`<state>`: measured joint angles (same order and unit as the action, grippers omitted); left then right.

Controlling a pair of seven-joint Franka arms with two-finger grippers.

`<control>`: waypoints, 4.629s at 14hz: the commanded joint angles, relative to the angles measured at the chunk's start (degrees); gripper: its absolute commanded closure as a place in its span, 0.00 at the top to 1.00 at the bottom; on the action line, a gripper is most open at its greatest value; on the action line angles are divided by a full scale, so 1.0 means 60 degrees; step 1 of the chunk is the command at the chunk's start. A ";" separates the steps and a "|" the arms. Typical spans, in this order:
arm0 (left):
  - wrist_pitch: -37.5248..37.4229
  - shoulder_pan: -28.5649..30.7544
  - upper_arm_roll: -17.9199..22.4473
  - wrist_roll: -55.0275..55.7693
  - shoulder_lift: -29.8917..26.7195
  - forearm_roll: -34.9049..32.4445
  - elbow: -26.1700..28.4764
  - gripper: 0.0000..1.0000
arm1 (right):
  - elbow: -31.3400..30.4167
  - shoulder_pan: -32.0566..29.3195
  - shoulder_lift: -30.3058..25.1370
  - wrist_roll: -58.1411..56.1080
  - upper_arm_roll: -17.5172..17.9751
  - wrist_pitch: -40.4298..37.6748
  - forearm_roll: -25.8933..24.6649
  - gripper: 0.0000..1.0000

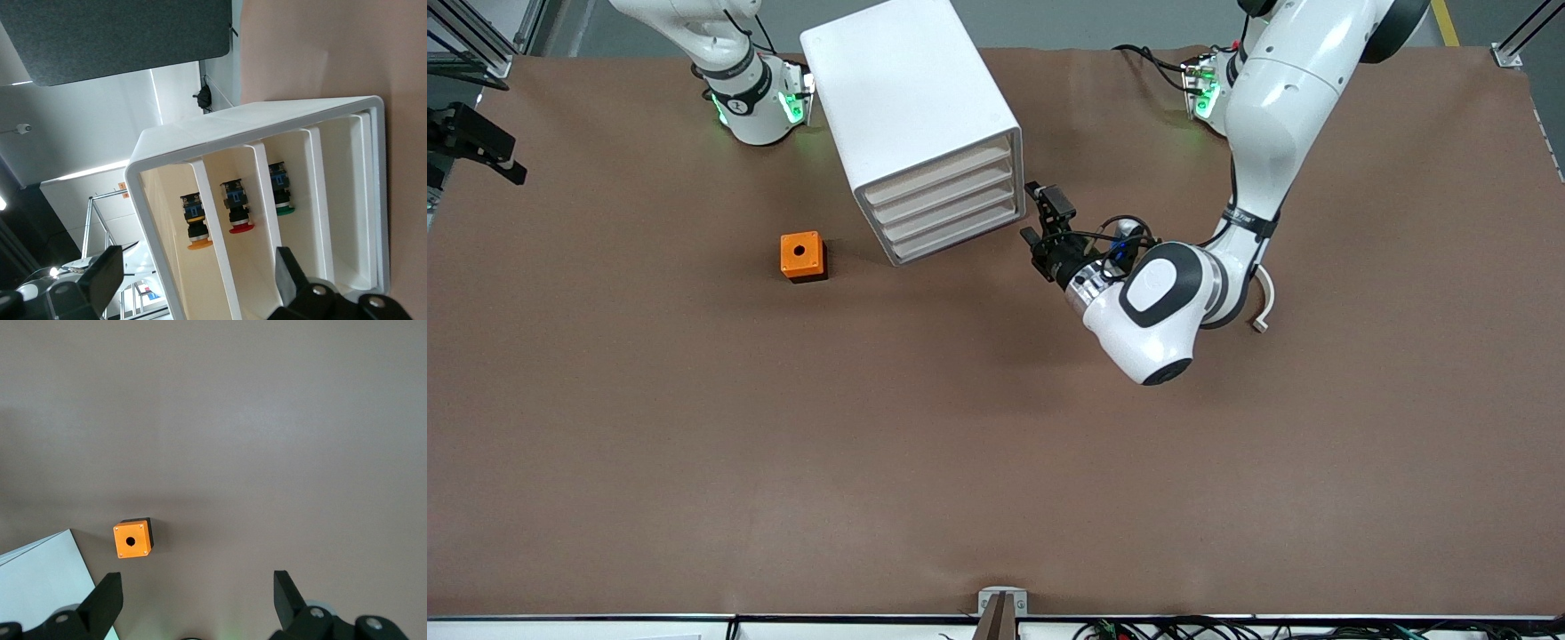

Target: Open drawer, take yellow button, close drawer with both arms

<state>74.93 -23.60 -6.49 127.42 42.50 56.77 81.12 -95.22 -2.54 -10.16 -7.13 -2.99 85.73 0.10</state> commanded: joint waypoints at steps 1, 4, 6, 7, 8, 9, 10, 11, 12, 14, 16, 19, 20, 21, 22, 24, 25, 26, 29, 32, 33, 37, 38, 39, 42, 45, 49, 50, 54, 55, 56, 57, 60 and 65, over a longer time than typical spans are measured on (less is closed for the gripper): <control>-0.0184 -0.0226 -0.0003 0.0224 0.0225 0.0280 -0.0248 0.97 | 0.0108 -0.0118 0.0037 -0.0130 0.0073 -0.0065 0.0012 1.00; -0.0184 -0.0504 -0.0003 0.0224 0.0328 0.0470 -0.0205 0.71 | 0.0108 -0.0103 0.0037 -0.0130 0.0087 -0.0080 0.0012 1.00; -0.0184 -0.0723 -0.0003 0.0224 0.0401 0.0572 -0.0190 0.64 | 0.0108 -0.0132 0.0052 -0.0130 0.0087 -0.0080 0.0012 1.00; -0.0184 -0.0840 -0.0003 0.0224 0.0546 0.0573 -0.0204 0.64 | 0.0108 -0.0147 0.0052 -0.0130 0.0073 -0.0094 0.0012 1.00; -0.0169 -0.0914 -0.0003 0.0238 0.0649 0.0587 -0.0190 0.64 | 0.0108 -0.0133 0.0052 -0.0116 0.0087 -0.0094 0.0012 1.00; -0.0169 -0.0987 -0.0003 0.0238 0.0737 0.0602 -0.0190 0.64 | 0.0093 -0.0133 0.0052 -0.0101 0.0087 -0.0094 0.0012 1.00; -0.0169 -0.1089 0.0011 0.0238 0.0782 0.0588 -0.0175 0.64 | 0.0093 -0.0133 0.0052 -0.0057 0.0073 -0.0181 0.0012 1.00; -0.0169 -0.1235 -0.0003 0.0238 0.0826 0.0587 -0.0175 0.64 | 0.0093 -0.0133 0.0052 -0.0013 0.0087 -0.0327 0.0012 1.00; -0.0155 -0.1280 -0.0003 0.0238 0.0841 0.0587 -0.0175 0.64 | 0.0108 -0.0133 0.0052 -0.0013 0.0087 -0.0401 0.0027 1.00; -0.0169 -0.1456 -0.0003 0.0238 0.0855 0.0704 -0.0161 0.64 | 0.0108 -0.0147 0.0052 0.0016 0.0073 -0.0417 0.0085 1.00; -0.0169 -0.1719 -0.0003 0.0238 0.0826 0.0734 -0.0146 0.64 | 0.0108 -0.0162 0.0052 0.0045 0.0073 -0.0417 0.0129 1.00; -0.0184 -0.1837 -0.0003 0.0238 0.0826 0.0734 -0.0131 0.64 | 0.0093 -0.0162 0.0052 0.0307 0.0058 -0.0475 0.0159 1.00; -0.0184 -0.1866 -0.0003 0.0238 0.0855 0.0734 -0.0131 0.63 | 0.0108 -0.0162 0.0052 0.0454 0.0058 -0.0475 0.0159 1.00; -0.0184 -0.1881 -0.0003 0.0238 0.0855 0.0734 -0.0131 0.58 | 0.0108 -0.0162 0.0052 0.0470 0.0058 -0.0475 0.0173 1.00; -0.0184 -0.1983 -0.0003 0.0238 0.0855 0.0734 -0.0131 0.51 | 0.0093 -0.0162 0.0052 0.0471 0.0058 -0.0490 0.0159 1.00; -0.0184 -0.1999 -0.0003 0.0224 0.0855 0.0734 -0.0117 0.39 | 0.0108 -0.0162 0.0052 0.0485 0.0058 -0.0563 0.0159 1.00; -0.0184 -0.2013 -0.0003 0.0224 0.0870 0.0748 -0.0088 0.33 | 0.0108 -0.0133 0.0052 0.0485 0.0058 -0.0563 0.0173 1.00; -0.0184 -0.2071 -0.0003 0.0224 0.0870 0.0807 -0.0058 0.28 | 0.0108 -0.0118 0.0052 0.0485 0.0073 -0.0563 0.0159 1.00; -0.0184 -0.2072 -0.0003 0.0224 0.0870 0.0910 -0.0058 0.12 | 0.0108 -0.0089 0.0052 0.0471 0.0073 -0.0563 0.0173 1.00; -0.0184 -0.1999 0.0012 0.0209 0.0899 0.0895 -0.0043 0.11 | 0.0181 -0.0089 0.0125 0.0383 0.0073 -0.0490 0.0159 1.00; -0.0184 -0.1970 0.0012 0.0224 0.0914 0.0910 -0.0058 0.11 | 0.0210 -0.0074 0.0140 0.0383 0.0073 -0.0475 0.0159 1.00; -0.0184 -0.1707 0.0099 0.0224 0.0899 0.0895 -0.0073 0.12 | 0.0372 -0.0030 0.0286 0.0324 0.0102 -0.0490 0.0086 1.00; -0.0184 -0.1590 0.0099 0.0224 0.0914 0.0881 -0.0087 0.12 | 0.0386 -0.0059 0.0388 0.0310 0.0102 -0.0504 0.0027 1.00; -0.0155 -0.1458 0.0114 0.0238 0.0914 0.0866 -0.0087 0.13 | 0.0372 -0.0103 0.0447 0.0309 0.0102 -0.0490 0.0041 1.00; -0.0009 -0.0916 0.0129 0.0224 0.0914 0.0866 -0.0131 0.13 | 0.0400 -0.0133 0.1060 0.0280 0.0087 -0.0549 0.0027 1.00; 0.0094 -0.0433 0.0129 0.0224 0.0914 0.0851 -0.0175 0.15 | 0.0633 -0.0089 0.1966 0.0280 0.0087 -0.0402 -0.0045 1.00; 0.0109 -0.0109 0.0391 0.0209 0.0885 0.0866 -0.0219 0.15 | 0.1104 -0.0220 0.2541 0.0178 0.0073 -0.0257 -0.0105 1.00; 0.0109 -0.0094 0.0508 0.0224 0.0885 0.0866 -0.0263 0.15 | 0.1119 -0.0220 0.2803 0.0178 0.0058 -0.0169 -0.0134 1.00; 0.0109 0.0256 0.0524 0.0180 0.0870 0.0880 -0.0278 0.18 | 0.1133 -0.0060 0.2865 0.0469 0.0073 -0.0094 -0.0149 1.00; 0.0109 0.0286 0.0524 0.0194 0.0856 0.0880 -0.0278 0.18 | 0.1133 -0.0030 0.2865 0.0877 0.0102 -0.0080 -0.0106 1.00; 0.0109 0.0330 0.0524 0.0209 0.0855 0.0880 -0.0278 0.18 | 0.1133 0.0042 0.2850 0.1591 0.0131 -0.0094 0.0011 1.00; 0.0109 0.0331 0.0524 0.0209 0.0855 0.0895 -0.0278 0.20 | 0.1133 0.0232 0.2835 0.2164 0.0146 -0.0109 0.0012 1.00; 0.0109 0.0331 0.0524 0.0195 0.0870 0.0895 -0.0278 0.26 | 0.1017 0.1052 0.2689 0.3920 0.0160 -0.0299 0.0056 1.00; 0.0109 0.0476 0.0510 -0.0082 0.0841 0.0895 -0.0350 1.00 | 0.0958 0.3028 0.2440 0.6926 0.0161 -0.0402 0.0654 1.00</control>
<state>75.67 -21.34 -3.43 128.21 47.55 61.91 79.68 -89.18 12.00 5.80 29.05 -1.53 83.73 2.29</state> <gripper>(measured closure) 0.322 0.000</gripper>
